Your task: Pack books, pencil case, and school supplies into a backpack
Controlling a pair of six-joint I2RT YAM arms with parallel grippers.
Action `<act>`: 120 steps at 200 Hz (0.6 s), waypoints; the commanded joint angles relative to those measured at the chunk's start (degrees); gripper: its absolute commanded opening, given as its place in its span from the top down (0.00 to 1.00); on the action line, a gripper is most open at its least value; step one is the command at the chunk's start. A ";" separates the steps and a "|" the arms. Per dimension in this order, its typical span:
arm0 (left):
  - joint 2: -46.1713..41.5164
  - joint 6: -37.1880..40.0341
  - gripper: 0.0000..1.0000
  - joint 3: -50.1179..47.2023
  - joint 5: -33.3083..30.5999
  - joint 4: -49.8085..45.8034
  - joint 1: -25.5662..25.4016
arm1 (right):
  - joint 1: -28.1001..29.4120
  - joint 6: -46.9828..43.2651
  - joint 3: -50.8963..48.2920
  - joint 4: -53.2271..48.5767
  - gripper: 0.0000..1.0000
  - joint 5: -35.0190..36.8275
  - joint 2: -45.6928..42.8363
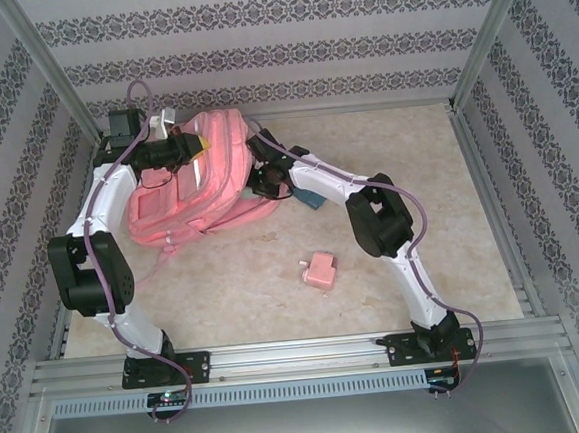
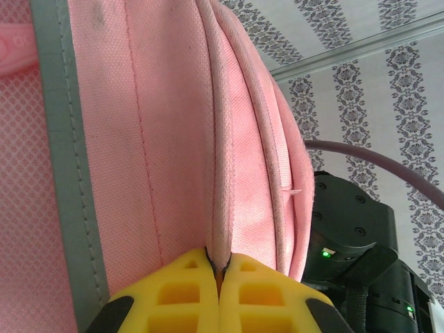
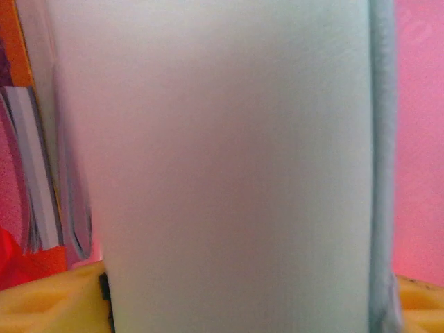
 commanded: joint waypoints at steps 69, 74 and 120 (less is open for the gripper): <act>-1.95 1.80 1.00 1.71 2.40 -0.50 -0.20 | 0.35 -2.59 0.67 -4.62 0.14 1.96 -2.56; -1.89 1.87 1.00 1.73 2.33 -0.50 -0.12 | 0.24 -3.01 0.41 -5.04 0.14 2.49 -3.26; -1.74 2.39 1.00 1.66 2.23 -0.62 0.17 | -1.75 -7.51 -6.02 -6.93 0.13 6.75 -11.62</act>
